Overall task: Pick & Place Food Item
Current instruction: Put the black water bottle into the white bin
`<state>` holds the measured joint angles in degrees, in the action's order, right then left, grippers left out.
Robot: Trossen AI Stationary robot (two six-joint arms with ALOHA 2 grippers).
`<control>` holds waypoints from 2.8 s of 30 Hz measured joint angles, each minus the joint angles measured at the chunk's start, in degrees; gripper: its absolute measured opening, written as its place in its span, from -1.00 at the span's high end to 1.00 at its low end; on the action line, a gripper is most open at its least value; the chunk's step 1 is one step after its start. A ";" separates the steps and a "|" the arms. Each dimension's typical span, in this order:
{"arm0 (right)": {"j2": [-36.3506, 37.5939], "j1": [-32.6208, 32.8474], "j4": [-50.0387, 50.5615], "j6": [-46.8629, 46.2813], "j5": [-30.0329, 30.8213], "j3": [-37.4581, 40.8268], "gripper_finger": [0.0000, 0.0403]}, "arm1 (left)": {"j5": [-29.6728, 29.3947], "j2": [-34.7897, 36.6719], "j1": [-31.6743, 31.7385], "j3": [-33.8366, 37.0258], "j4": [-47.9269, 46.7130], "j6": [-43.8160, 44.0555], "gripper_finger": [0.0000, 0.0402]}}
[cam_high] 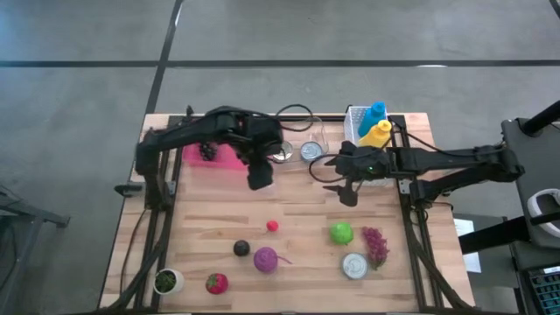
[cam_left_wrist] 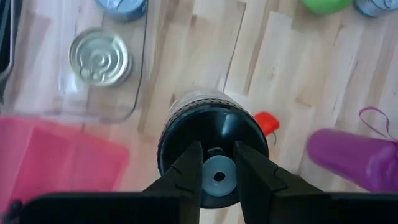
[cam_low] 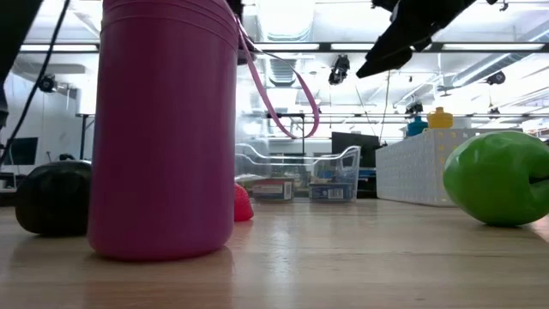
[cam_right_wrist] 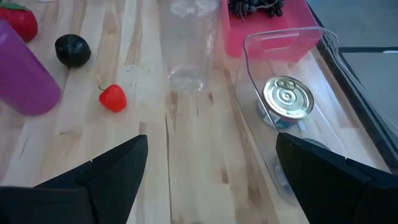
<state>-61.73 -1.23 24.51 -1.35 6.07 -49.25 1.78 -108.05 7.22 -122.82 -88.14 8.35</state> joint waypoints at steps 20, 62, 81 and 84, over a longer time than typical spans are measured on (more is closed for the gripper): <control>6.38 0.00 0.51 -0.17 0.04 2.66 -0.63 | 0.44 -9.47 -0.63 -6.26 1.31 -2.59 0.65; 6.38 0.00 0.05 0.03 0.00 2.96 -0.63 | -1.77 6.45 -3.07 1.46 -1.70 -2.15 0.31; 6.38 0.00 0.05 0.00 0.00 3.20 -0.75 | -1.75 18.21 -5.09 47.18 27.28 6.62 0.36; 6.38 -0.01 0.01 0.00 0.00 3.20 -0.73 | -1.60 18.21 -5.09 51.43 33.58 5.37 0.37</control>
<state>-55.35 -1.24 24.51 -1.34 6.07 -46.04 0.18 -89.84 2.13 -71.39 -54.56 13.72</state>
